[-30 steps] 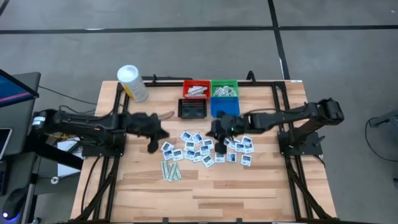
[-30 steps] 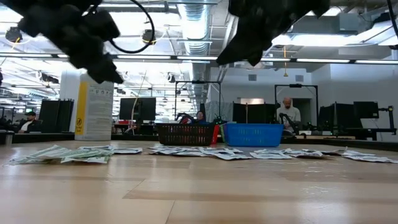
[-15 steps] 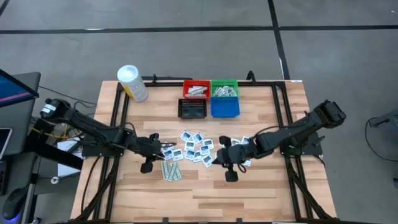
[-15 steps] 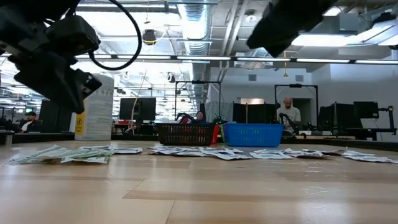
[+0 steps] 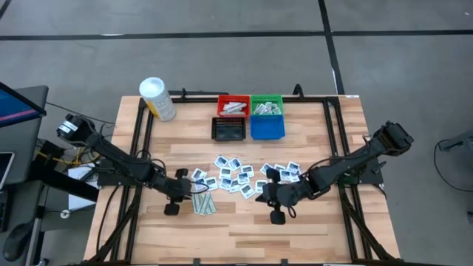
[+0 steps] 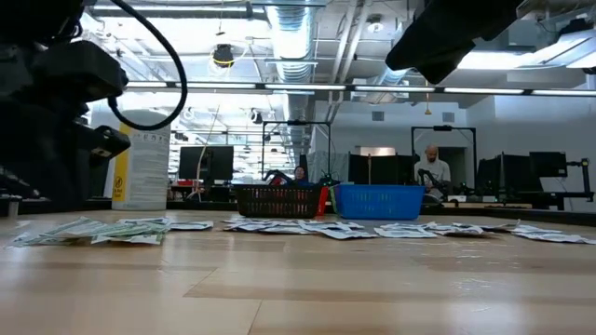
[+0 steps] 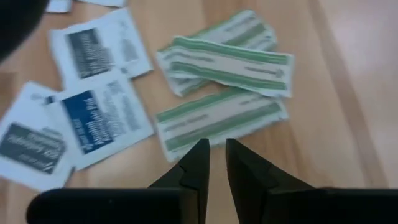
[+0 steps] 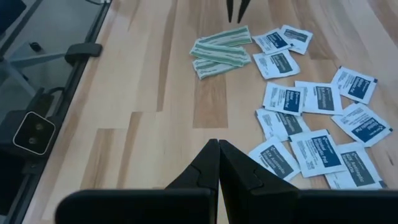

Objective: Pick & Place First Aid Supplies
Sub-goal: Put the bandage into the red basket

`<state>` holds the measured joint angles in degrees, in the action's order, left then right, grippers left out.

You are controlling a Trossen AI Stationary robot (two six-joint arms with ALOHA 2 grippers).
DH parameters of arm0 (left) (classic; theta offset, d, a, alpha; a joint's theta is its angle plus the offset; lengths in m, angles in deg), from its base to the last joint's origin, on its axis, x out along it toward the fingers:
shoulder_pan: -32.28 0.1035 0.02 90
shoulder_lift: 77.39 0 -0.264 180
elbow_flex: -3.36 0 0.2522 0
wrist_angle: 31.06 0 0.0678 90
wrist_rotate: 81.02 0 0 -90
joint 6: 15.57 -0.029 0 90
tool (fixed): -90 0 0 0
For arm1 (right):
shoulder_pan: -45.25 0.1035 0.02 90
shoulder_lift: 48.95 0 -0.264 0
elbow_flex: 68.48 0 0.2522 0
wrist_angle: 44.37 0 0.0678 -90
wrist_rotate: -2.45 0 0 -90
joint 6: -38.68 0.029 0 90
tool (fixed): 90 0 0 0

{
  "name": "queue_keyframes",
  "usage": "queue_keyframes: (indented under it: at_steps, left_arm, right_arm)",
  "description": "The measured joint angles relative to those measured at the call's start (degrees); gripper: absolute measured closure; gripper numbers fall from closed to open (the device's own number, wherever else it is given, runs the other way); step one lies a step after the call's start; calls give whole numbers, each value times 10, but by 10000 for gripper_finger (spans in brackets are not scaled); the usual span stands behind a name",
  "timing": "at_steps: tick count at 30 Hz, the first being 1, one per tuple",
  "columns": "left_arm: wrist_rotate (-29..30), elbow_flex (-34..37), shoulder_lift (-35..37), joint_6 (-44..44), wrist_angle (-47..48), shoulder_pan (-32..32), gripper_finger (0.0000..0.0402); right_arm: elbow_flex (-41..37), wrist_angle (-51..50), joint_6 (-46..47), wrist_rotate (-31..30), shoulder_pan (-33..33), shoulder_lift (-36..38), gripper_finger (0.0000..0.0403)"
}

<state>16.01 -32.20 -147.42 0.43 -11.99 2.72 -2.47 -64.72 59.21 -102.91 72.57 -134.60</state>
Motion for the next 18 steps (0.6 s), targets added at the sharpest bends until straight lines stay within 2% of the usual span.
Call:
queue_keyframes:
  at_steps: [4,10,13,18]
  left_arm:
    - [35,0,-1,49,-6,1,330]
    - [38,0,-1,81,-6,0,283]
    - [59,3,-1,103,-7,0,261]
    - [62,25,-1,154,-7,0,240]
  right_arm:
    - [0,0,1,0,-1,0,402]
    - [0,0,1,-1,-1,0,402]
    - [0,0,1,-4,-1,0,402]
    - [0,0,1,-14,-1,0,402]
